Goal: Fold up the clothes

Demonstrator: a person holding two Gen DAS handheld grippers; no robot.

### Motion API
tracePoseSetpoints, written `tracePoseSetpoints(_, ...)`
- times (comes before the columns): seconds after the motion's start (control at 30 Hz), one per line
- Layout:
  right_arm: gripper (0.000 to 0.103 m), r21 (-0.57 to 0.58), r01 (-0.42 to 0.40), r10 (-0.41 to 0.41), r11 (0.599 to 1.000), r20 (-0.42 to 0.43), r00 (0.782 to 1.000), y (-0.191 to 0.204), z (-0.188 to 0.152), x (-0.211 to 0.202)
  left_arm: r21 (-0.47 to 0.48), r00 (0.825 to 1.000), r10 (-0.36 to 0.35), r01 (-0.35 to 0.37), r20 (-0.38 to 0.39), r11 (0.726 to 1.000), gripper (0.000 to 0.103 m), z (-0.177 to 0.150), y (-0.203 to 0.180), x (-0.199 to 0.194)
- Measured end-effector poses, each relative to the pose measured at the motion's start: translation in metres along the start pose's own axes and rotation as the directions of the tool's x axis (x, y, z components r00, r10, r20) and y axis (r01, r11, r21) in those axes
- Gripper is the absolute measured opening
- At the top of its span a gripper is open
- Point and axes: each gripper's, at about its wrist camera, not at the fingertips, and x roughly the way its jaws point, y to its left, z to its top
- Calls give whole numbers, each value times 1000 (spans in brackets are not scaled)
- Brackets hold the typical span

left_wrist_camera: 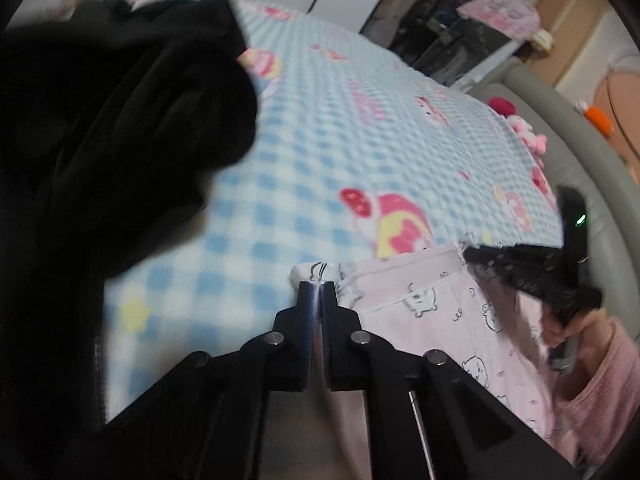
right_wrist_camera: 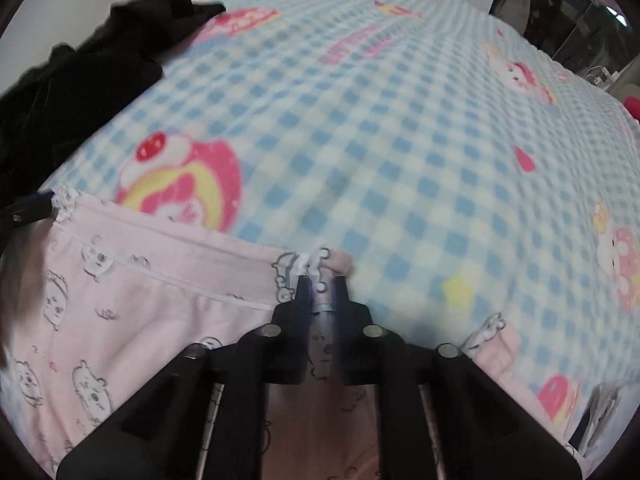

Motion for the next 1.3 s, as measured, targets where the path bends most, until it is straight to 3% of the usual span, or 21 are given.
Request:
tracePoseSetpoints(0.03, 6, -8, -13, 13, 1000, 24, 1000, -1, 1, -8, 28, 999, 28, -29, 15, 999, 4, 2, -7, 1)
tracePoseSetpoints(0.17, 5, 6, -42, 41, 999, 94, 995, -10, 6, -29, -10, 992, 120, -120, 39, 993, 4, 10, 0, 6)
tracePoseSetpoints(0.3, 3, 102, -75, 63, 992, 117, 991, -33, 16, -17, -93, 990, 136, -134, 25, 987, 4, 10, 19, 7)
tracePoseSetpoints(0.37, 0, 167, -59, 38, 984, 128, 991, -44, 19, -2, -81, 983, 182, -179, 27, 980, 4, 8, 21, 8)
tracePoseSetpoints(0.43, 0, 225, -20, -10, 974, 131, 991, -57, 21, 18, -77, 986, 168, -167, 1, 983, 4, 6, 23, 15)
tracePoseSetpoints(0.57, 3, 334, -130, 99, 933, 109, 989, -76, 10, 33, -143, 997, 69, -73, -35, 987, 14, 6, 35, 18)
tracePoseSetpoints(0.63, 19, 306, -182, 145, 935, 137, 980, -71, 11, 17, -176, 1000, 4, -7, -15, 984, 49, 8, 41, 9)
tracePoseSetpoints(0.7, 50, 270, -189, 156, 944, 138, 978, -64, 13, 5, -189, 999, -34, 30, -18, 981, 52, 9, 45, 6)
tracePoseSetpoints(0.77, 66, 232, -196, 180, 953, 87, 980, -56, 15, 8, -171, 998, -29, 18, -61, 985, 52, 8, 45, 8)
tracePoseSetpoints(0.93, 64, 149, -178, 182, 973, -19, 983, -37, 7, 15, -94, 993, -36, 25, -115, 995, 52, 6, 35, 12)
tracePoseSetpoints(1.1, 66, 91, -121, 110, 988, 110, 988, -30, -1, -24, -96, 993, -36, 25, -111, 995, 52, 5, 34, 16)
tracePoseSetpoints(1.17, 68, 45, -127, 121, 991, 119, 985, -26, -4, -36, -80, 994, -25, 16, -109, 997, 52, 4, 29, 17)
tracePoseSetpoints(1.23, 70, -25, -158, 159, 987, 57, 986, -13, -4, -29, -55, 995, -13, 7, -101, 998, 52, 4, 23, 19)
tracePoseSetpoints(1.3, 70, -102, -105, 104, 989, -6, 995, 1, -6, -15, -25, 996, 7, -10, -89, 1000, 52, 4, 15, 22)
